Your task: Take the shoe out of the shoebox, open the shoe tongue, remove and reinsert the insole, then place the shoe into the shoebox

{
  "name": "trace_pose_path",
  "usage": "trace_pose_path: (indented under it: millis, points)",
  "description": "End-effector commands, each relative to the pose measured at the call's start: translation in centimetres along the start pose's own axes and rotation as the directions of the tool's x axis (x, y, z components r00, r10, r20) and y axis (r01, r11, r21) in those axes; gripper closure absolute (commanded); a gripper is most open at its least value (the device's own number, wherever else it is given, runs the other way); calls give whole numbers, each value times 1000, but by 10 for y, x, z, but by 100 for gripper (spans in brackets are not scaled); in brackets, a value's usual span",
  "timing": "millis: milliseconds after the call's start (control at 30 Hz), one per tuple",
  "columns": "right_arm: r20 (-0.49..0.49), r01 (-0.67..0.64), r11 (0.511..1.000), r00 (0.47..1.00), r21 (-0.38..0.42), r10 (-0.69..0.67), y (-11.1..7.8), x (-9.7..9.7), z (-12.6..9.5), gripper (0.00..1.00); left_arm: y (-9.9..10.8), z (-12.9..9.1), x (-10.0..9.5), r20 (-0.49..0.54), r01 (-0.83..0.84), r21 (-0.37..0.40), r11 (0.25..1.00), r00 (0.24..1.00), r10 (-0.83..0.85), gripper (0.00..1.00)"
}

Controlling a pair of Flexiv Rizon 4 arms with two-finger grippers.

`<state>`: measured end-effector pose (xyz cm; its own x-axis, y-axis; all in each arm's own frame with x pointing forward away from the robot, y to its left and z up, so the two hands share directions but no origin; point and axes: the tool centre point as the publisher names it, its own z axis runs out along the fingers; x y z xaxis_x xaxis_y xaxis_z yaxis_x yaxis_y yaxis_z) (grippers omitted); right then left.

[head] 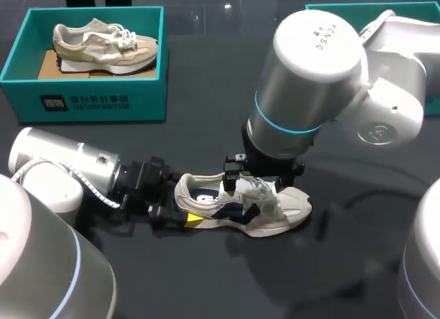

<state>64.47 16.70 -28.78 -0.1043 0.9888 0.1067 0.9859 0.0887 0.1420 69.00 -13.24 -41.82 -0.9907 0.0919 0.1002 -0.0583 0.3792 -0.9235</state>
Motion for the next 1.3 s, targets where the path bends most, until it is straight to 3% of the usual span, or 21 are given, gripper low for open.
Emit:
trace_pose_path:
  millis: [33, 233, 567, 1300]
  points:
    - [220, -104, 993, 971, 51, 90, 14, 30, 19, 0, 2, -1, -3, -1, 1, -3, 1000, 1000, -1, 100]
    - [291, -152, 988, 947, 32, 136, 23, 41, 22, 0, 2, -1, -3, -1, 1, -3, 1000, 1000, -1, 100]
    - [323, -117, 993, 941, 19, 104, 27, 54, 34, 0, 2, -1, -3, -1, 1, -3, 1000, 1000, -1, 100]
    - [363, -101, 993, 925, -55, 114, 26, 34, 59, 0, 2, -1, -3, -1, 1, -3, 1000, 1000, -1, 100]
